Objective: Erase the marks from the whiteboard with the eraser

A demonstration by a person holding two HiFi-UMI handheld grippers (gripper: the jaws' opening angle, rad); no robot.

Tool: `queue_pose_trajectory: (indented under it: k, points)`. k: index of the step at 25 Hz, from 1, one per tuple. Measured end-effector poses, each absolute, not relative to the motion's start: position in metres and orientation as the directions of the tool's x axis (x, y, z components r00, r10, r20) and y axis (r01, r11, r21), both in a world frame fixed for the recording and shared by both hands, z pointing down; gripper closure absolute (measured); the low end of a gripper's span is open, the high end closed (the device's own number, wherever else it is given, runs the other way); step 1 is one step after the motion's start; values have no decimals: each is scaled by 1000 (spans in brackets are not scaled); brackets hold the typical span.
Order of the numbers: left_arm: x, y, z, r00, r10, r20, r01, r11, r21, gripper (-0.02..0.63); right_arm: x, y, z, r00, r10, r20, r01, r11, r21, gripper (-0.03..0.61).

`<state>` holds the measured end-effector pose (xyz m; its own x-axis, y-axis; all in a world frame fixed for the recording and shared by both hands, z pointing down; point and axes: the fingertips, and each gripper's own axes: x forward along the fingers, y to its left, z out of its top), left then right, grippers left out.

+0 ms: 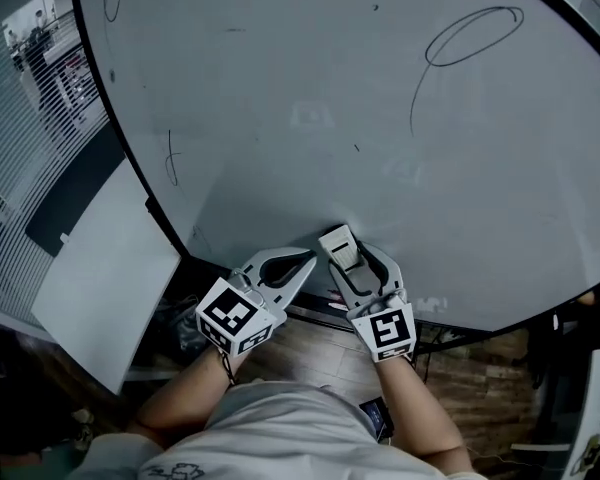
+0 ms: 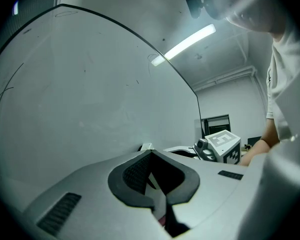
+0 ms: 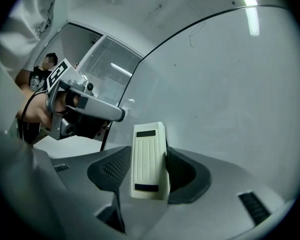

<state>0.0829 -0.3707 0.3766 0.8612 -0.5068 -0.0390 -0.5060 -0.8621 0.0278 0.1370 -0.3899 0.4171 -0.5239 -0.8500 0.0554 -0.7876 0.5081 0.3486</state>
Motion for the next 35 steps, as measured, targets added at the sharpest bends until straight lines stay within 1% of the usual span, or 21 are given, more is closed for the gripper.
queue_pose_trajectory:
  k: [4,6,13,19,25,29,35]
  points:
    - [83,-368,382,857,-515,-25,-514,-857,31,607,137,-388,414,-520,-852,60,-776,500,384,348]
    - [85,-365,383,856,-517,-25,-516,-856,35,607,140,-385,403,-516,-856,37,-773,484,411,348]
    - [99,-358,373,865,-500,-40,-500,-866,16,607,183,-368,321,-458,-880,-128,-821,364,440,348]
    - [118,-348,369,888,-458,-34,-458,-889,2,607,225,-353,251,-378,-901,-214,-841,237,486,348]
    - [125,-345,364,897,-441,-37,-442,-897,1,607,262,-339,201,-310,-902,-301,-858,129,497,348]
    - [124,-345,366,898,-438,-32,-439,-899,4,607,268,-339,198,-301,-901,-312,-846,101,523,347]
    - [119,-344,375,899,-438,-15,-437,-899,16,607,247,-347,218,-322,-900,-294,-866,153,477,347]
